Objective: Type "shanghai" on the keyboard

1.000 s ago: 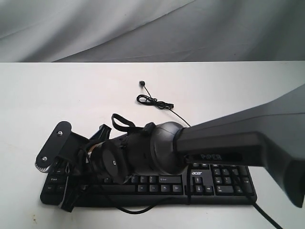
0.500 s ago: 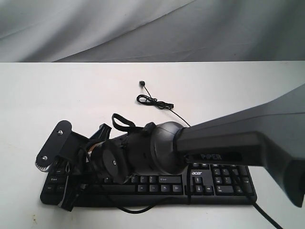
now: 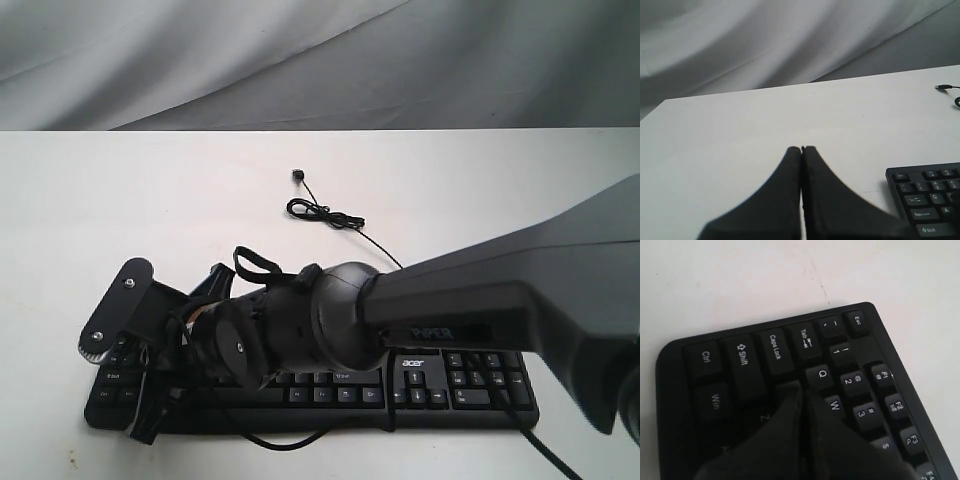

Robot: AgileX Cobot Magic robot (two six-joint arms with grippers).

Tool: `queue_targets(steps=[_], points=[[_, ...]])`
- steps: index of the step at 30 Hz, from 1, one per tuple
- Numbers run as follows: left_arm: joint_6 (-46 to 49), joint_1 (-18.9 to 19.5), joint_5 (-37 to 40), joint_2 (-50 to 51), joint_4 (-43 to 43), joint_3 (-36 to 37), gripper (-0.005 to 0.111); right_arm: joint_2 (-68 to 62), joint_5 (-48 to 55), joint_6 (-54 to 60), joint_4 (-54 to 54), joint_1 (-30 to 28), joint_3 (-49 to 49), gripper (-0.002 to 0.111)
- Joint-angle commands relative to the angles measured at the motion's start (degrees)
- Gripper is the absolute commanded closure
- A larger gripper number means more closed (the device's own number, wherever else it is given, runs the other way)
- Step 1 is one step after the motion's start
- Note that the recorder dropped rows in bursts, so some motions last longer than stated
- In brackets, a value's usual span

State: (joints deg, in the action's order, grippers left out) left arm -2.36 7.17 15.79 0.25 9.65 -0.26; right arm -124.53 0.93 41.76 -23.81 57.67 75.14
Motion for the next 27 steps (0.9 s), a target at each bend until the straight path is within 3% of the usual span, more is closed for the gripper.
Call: queue_targets(steps=[1, 23, 27], points=[[-0.3, -0.4, -0.6, -0.2, -0.1, 0.3, 0.107, 0.1, -0.9, 0.1, 0.4, -0.5, 0.3, 0.108], [-0.3, -0.4, -0.6, -0.2, -0.1, 0.3, 0.107, 1.1, 0.2, 0.2, 1.0, -0.8, 0.3, 0.108], [-0.3, -0.4, -0.6, -0.2, -0.1, 0.3, 0.107, 3.7, 4.4, 0.0, 1.5, -2.0, 0.3, 0.108]])
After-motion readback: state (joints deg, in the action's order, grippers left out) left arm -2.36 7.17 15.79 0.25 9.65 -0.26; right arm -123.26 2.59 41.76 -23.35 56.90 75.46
